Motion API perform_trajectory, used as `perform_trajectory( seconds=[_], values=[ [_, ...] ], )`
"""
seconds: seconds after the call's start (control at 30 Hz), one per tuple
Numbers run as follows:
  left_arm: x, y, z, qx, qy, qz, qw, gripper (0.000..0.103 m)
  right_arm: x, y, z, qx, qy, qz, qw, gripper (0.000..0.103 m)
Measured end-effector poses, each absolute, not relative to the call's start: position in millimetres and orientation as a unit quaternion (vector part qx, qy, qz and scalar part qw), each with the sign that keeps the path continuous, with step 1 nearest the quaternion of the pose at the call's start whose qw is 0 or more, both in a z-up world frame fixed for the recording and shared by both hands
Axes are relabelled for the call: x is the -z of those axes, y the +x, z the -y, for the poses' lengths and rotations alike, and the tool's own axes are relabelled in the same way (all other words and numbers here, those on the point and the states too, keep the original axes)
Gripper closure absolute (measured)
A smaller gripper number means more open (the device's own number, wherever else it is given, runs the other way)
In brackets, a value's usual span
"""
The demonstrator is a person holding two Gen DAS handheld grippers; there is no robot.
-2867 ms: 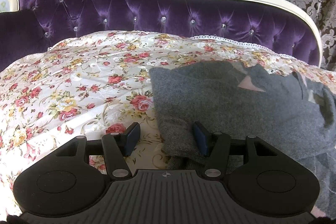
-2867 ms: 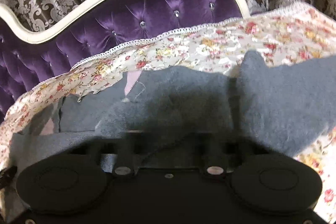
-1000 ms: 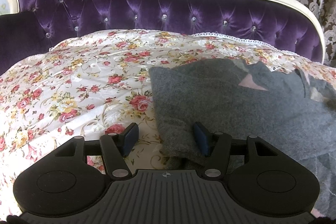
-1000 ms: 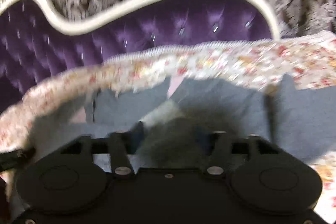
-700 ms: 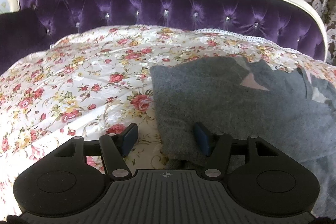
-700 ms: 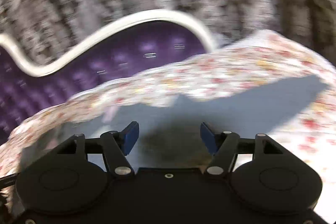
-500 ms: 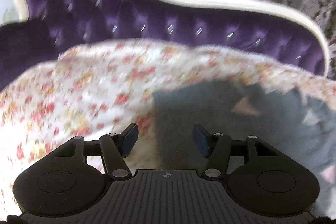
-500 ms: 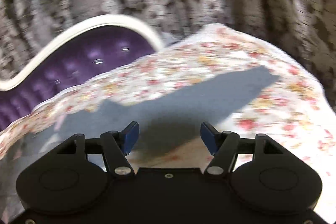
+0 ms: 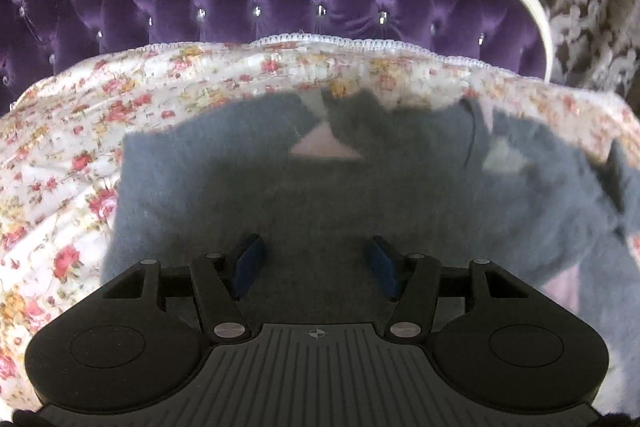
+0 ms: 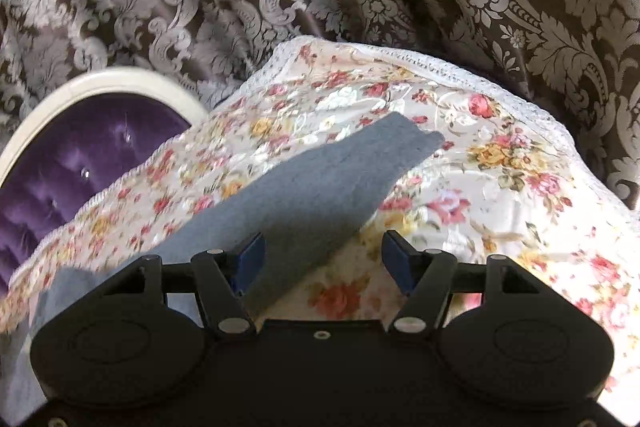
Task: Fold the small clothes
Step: 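Move the right gripper to the other sleeve cuff and close on it, then lift the held sleeve across the body and open the right gripper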
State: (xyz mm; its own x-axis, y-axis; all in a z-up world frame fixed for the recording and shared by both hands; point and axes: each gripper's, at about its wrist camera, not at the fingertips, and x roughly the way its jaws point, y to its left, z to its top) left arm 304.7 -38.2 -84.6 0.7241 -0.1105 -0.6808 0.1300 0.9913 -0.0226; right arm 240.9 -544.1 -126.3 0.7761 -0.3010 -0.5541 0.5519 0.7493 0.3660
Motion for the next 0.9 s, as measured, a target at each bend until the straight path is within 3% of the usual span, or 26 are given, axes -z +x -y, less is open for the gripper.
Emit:
perform_trajectory(
  seconds=[0.3,0.33,0.4,0.43,0.9],
  values=[
    [85.2,297.0,45.8,0.062,0.043,-0.351,0.933,0.045,132.9,260.1,575.0,0.234,0.307,-0.202,0.9,0.037],
    [85.1,297.0,45.9,0.061,0.043,-0.351,0.933,0.045,133.1,262.2,577.8,0.236,0.308,-0.203,0.899,0.048],
    [84.7,297.7,46.8,0.061,0.043,-0.351,0.933,0.045,133.0,266.0,582.8,0.248,0.306,-0.215,0.894,0.087],
    [84.0,297.3,46.7,0.061,0.042,-0.352,0.933,0.045,133.7,266.8,586.7,0.251,0.311,-0.224,0.889,0.092],
    [76.8,305.2,43.3,0.059,0.02,-0.37,0.927,0.046,67.8,198.9,594.7,0.275,0.26,-0.193,0.905,0.093]
  ],
)
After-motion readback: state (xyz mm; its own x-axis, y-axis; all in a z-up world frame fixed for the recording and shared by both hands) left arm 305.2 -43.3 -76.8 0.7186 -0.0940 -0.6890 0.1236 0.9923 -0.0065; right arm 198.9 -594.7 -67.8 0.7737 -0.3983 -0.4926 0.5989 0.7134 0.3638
